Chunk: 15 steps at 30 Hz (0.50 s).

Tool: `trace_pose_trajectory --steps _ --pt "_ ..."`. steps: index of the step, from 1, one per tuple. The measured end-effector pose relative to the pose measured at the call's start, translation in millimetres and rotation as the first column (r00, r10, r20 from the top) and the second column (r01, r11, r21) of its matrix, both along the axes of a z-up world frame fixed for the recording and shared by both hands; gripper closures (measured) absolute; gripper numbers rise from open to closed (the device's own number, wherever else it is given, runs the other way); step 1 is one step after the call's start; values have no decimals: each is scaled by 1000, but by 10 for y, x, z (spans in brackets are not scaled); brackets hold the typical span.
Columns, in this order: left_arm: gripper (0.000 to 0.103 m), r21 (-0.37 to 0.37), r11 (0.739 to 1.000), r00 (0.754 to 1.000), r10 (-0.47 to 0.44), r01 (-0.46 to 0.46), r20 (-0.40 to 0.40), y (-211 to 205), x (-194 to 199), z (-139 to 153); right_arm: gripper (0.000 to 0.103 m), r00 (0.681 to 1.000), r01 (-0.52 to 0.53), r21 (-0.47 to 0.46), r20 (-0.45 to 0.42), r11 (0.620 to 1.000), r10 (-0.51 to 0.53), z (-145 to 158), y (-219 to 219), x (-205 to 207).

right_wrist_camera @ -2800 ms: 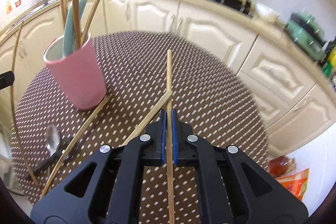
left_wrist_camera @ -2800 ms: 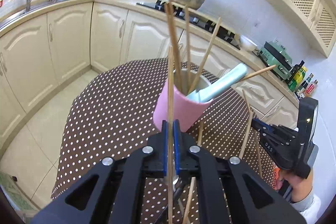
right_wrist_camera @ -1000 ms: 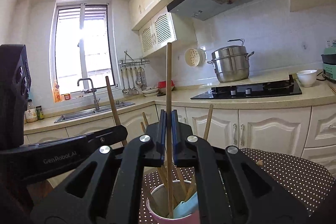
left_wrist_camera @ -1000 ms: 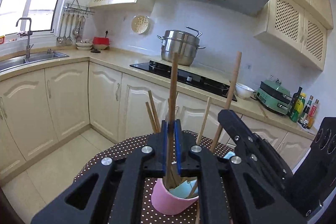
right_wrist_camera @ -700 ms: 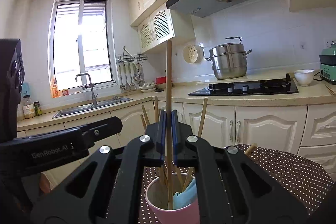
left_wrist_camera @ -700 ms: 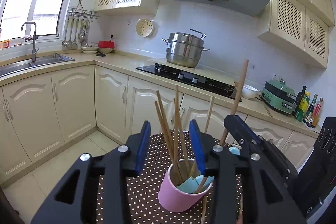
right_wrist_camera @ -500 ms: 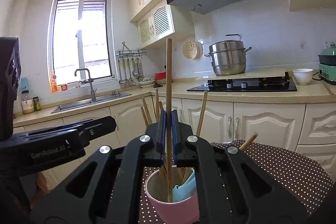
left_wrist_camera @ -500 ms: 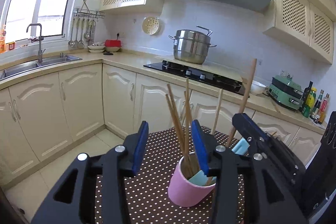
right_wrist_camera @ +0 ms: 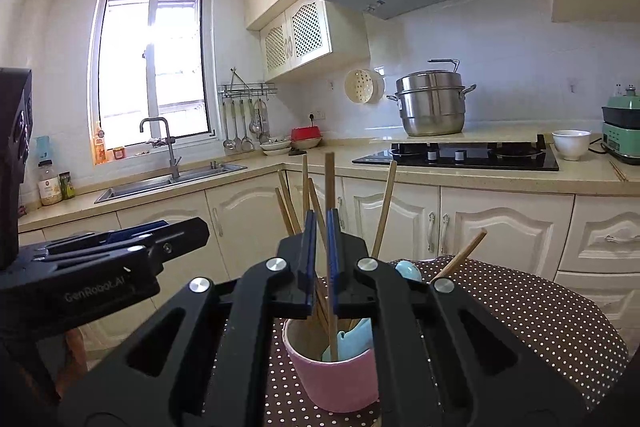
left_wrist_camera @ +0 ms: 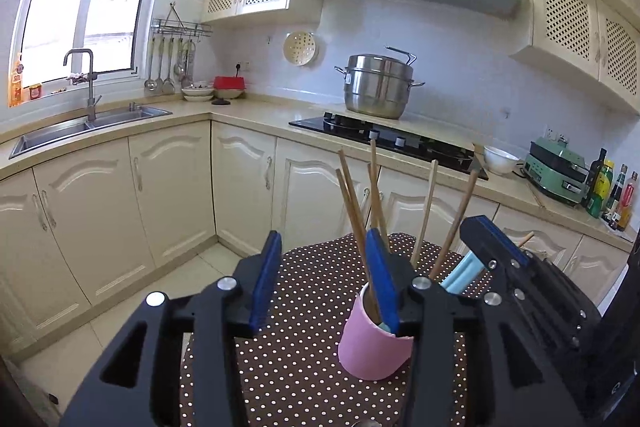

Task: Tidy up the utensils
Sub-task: 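Drop the chopsticks into the pink cup by opening both tools, then return to the table and grasp a chopstick with the left tool while the right tool grasps another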

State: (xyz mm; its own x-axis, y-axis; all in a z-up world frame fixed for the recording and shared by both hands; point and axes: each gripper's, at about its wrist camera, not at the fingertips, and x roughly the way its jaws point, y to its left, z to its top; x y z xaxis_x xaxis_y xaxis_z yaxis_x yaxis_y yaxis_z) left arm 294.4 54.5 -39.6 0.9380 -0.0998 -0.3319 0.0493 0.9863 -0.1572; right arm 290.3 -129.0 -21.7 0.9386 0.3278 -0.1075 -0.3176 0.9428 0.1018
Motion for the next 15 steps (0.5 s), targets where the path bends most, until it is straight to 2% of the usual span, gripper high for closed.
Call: trace_pose_trajectory --steps 15 --pt "55 10 1000 1000 9 -9 24 -38 -446 88 96 1000 2 -6 13 1000 -1 148 -64 -428"
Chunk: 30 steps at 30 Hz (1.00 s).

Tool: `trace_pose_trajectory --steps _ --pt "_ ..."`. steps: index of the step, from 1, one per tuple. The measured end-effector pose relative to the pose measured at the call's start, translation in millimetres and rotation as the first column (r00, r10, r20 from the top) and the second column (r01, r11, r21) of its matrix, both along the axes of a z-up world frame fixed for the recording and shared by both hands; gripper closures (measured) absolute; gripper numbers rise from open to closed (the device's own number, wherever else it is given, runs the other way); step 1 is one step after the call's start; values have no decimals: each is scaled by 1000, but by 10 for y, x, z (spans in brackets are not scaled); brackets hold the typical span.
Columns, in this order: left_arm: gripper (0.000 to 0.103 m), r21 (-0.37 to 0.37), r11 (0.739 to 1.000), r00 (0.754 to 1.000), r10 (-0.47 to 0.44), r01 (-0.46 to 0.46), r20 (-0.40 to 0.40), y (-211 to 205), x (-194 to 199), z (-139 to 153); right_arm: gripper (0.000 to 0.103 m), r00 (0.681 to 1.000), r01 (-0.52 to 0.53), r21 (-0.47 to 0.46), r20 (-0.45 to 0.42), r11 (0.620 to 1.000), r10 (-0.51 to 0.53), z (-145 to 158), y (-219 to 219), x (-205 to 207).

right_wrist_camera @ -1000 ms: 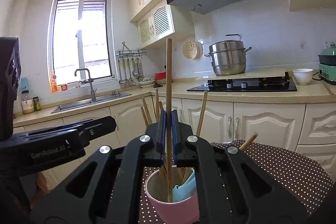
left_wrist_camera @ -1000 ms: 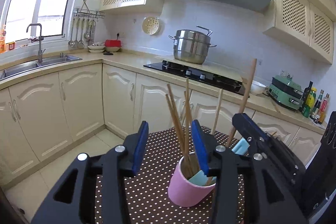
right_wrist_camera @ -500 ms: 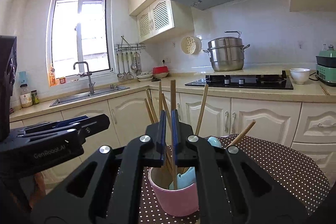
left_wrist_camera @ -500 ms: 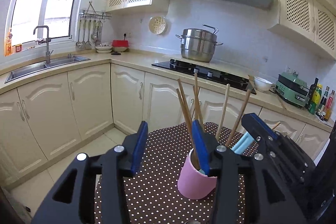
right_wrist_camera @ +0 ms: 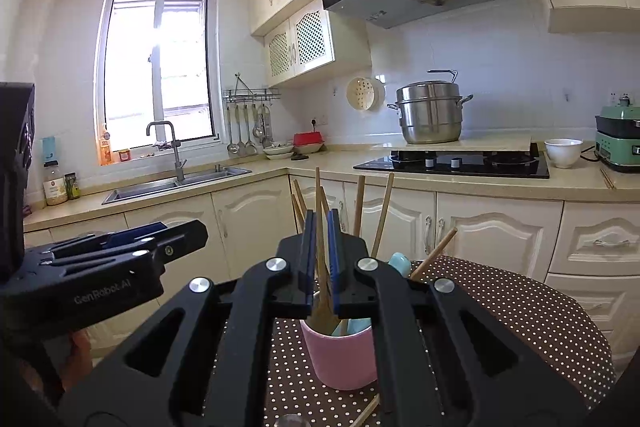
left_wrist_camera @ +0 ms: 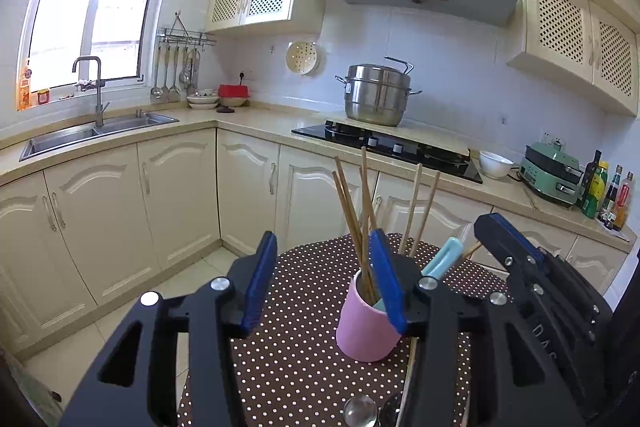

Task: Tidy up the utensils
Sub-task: 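Return to the table and grasp a chopstick with the left tool while the right tool grasps another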

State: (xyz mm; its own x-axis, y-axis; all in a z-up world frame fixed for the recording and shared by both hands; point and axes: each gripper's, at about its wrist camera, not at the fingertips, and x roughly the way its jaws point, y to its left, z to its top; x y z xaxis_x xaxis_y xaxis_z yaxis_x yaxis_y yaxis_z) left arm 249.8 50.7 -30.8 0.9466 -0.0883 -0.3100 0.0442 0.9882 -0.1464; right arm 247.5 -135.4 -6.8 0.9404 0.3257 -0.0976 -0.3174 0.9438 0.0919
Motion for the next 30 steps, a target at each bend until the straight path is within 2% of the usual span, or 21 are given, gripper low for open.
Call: trace_pose_trajectory --steps 6,12,16,18,21,26,30 --pt "53 12 1000 999 -21 22 -26 -76 -188 -39 96 1000 22 -13 -16 1000 -22 6 -112 -205" --pt "52 5 992 981 -122 124 -149 -191 -233 -211 96 994 69 -44 -80 997 -72 -103 -313 -359" --pt "52 -18 982 939 -183 186 -290 -287 -121 -425 96 983 106 -53 -148 993 -113 -239 -496 -404" --pt "52 -20 976 907 -208 216 -366 -363 -65 -571 94 975 118 -60 -183 991 -127 -319 -571 -424" --pt "52 -35 964 863 -252 264 -439 -473 6 -747 92 960 133 -69 -239 989 -146 -483 -697 -441" --pt "52 -62 949 804 -294 308 -516 -676 159 -973 86 928 157 -63 -333 986 -169 -742 -877 -402" --pt "52 -53 943 777 -302 329 -552 -854 311 -1121 79 908 173 -64 -376 983 -184 -882 -949 -392"
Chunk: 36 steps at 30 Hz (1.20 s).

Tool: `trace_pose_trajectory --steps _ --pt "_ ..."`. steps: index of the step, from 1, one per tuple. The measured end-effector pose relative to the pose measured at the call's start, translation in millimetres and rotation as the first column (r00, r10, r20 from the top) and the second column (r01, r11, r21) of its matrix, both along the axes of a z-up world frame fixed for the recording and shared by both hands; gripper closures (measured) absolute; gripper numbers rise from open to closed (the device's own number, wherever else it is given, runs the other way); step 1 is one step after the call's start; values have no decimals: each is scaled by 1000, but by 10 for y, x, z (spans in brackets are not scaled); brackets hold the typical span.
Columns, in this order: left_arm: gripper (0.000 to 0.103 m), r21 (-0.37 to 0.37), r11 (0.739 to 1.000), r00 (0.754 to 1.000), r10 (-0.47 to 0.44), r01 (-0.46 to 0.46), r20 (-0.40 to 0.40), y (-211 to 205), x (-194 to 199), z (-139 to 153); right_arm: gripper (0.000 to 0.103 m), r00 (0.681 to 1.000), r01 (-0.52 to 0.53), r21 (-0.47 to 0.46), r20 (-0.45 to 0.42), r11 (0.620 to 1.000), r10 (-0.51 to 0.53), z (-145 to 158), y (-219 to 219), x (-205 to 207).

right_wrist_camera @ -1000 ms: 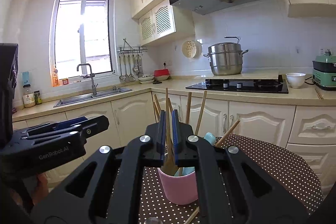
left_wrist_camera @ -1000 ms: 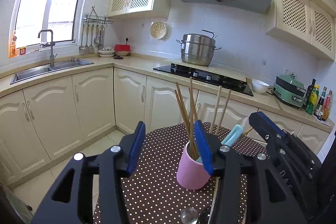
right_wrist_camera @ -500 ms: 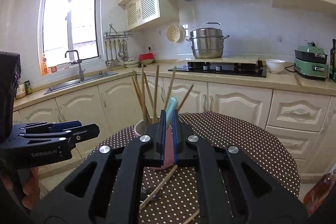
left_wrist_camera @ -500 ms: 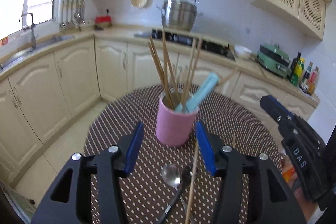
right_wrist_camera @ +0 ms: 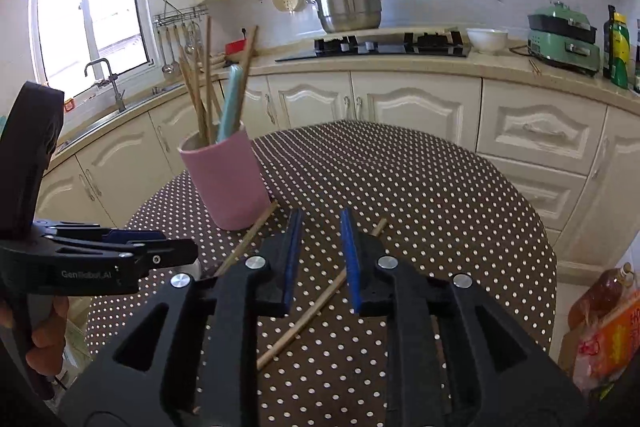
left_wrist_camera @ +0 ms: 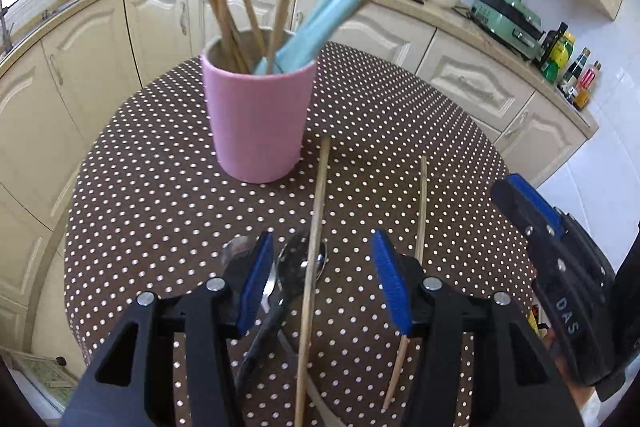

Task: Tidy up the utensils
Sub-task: 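Return to the table and grasp a chopstick with the left tool while the right tool grasps another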

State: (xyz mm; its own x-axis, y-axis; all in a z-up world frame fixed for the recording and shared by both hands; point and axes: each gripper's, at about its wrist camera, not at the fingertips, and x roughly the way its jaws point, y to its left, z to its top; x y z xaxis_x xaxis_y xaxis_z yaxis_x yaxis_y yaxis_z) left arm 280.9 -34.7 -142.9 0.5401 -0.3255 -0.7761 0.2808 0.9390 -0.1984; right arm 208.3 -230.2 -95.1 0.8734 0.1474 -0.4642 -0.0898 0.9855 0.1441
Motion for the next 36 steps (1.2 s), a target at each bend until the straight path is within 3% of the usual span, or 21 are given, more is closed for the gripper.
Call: trace_pose_trajectory --steps 4,5,13,16,20,29,34,35,36 --pt "52 33 999 1000 -2 3 -28 -159 180 -136 66 999 21 11 -44 1000 -21 -119 -82 55" --pt "52 36 999 999 -1 2 -34 -189 228 -163 58 998 27 15 -52 1000 -27 -149 -105 65" --pt "53 88 996 997 1 5 -73 -435 569 -365 57 988 40 54 -154 998 -32 -336 -235 230" --pt "66 100 995 996 -4 13 -92 -490 658 -429 57 982 45 61 -189 997 -33 -381 -245 286" --pt "95 107 994 994 -7 19 -110 -550 767 -491 56 969 43 70 -247 997 -24 -468 -231 352" --pt "97 42 999 1000 11 -11 10 -376 458 -195 53 928 9 35 -373 999 4 -612 -10 561" --pt "97 29 999 996 36 -38 77 -253 230 -14 53 902 -23 -58 -432 998 -4 -652 163 734" --pt "97 26 999 996 40 -43 81 -226 203 4 57 899 -34 -72 -438 997 -1 -654 195 766" --pt "97 19 999 995 47 -49 85 -188 172 23 68 897 -47 -92 -442 995 2 -659 231 789"
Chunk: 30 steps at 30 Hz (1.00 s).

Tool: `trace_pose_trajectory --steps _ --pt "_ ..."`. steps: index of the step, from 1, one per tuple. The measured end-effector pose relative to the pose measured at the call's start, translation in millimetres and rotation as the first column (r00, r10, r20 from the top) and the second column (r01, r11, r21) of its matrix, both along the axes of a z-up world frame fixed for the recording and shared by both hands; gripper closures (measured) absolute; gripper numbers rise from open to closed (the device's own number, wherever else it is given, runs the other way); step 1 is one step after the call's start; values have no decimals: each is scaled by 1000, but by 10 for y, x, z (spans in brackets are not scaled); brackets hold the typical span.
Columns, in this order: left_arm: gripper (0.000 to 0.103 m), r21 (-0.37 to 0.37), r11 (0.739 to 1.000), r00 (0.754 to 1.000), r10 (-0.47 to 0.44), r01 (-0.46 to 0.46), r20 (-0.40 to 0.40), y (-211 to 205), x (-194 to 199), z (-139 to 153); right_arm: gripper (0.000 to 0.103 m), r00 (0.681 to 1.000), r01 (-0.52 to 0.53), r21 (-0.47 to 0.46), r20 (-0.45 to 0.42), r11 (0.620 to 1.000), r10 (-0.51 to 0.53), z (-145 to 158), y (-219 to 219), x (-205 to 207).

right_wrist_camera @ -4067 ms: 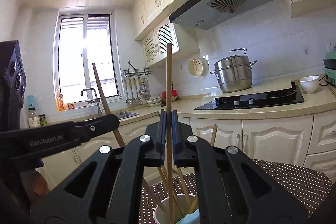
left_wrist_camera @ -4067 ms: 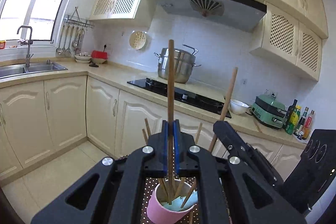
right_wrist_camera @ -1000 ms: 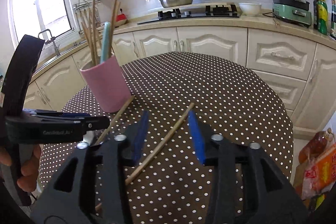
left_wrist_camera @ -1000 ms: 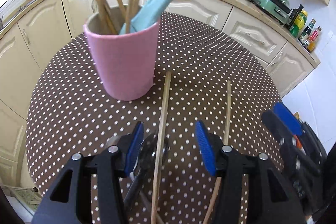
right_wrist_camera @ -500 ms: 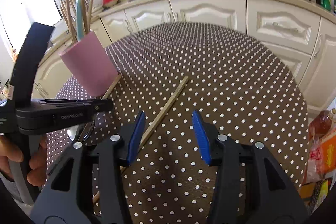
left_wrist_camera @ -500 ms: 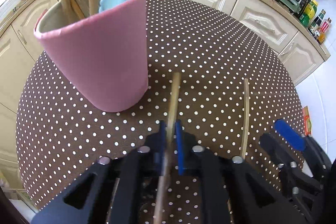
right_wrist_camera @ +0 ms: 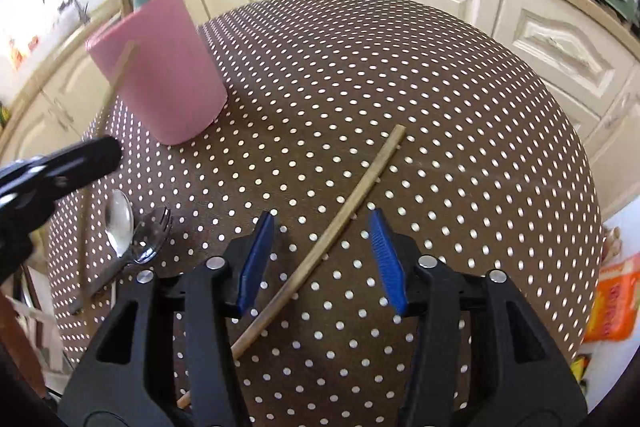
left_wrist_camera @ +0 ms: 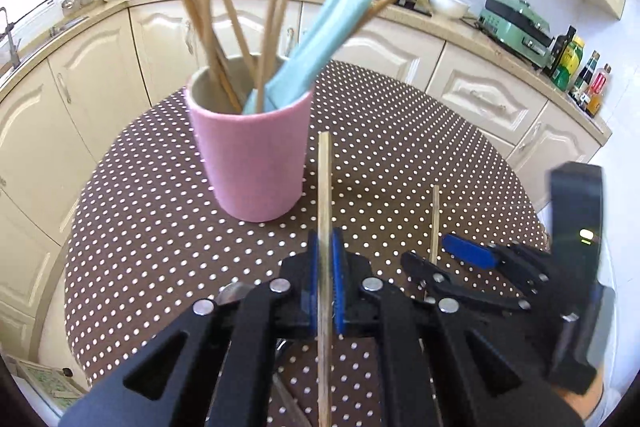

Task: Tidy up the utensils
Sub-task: 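Return to the table and grasp a chopstick with the left tool while the right tool grasps another, then lift both chopsticks upright and carry them over the pink cup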

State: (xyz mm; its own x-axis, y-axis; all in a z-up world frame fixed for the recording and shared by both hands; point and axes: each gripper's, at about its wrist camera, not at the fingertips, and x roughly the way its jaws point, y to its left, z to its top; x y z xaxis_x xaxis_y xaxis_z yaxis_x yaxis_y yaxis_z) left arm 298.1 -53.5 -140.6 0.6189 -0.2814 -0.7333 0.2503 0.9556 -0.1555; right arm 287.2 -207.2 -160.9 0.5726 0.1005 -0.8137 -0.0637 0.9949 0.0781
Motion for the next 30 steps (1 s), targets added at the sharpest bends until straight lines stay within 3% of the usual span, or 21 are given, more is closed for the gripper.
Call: trace_pose_trajectory --steps 3,9,17,26,30 --pt "97 -6 999 999 36 -36 26 152 -96 67 85 1000 -20 -13 -10 1000 20 -9 20 31" --pt "97 -35 994 994 102 -101 31 564 -246 89 96 997 -69 54 -34 996 70 1 8 35" --pt "97 -82 989 992 123 -121 27 665 -227 151 97 993 -119 104 18 987 118 130 89 -206" --pt "98 -125 988 988 106 -92 113 758 -398 440 97 967 -188 209 209 960 144 561 10 -626" --pt "98 -99 992 994 88 -82 63 694 -294 393 97 967 -192 197 206 961 151 621 35 -651"
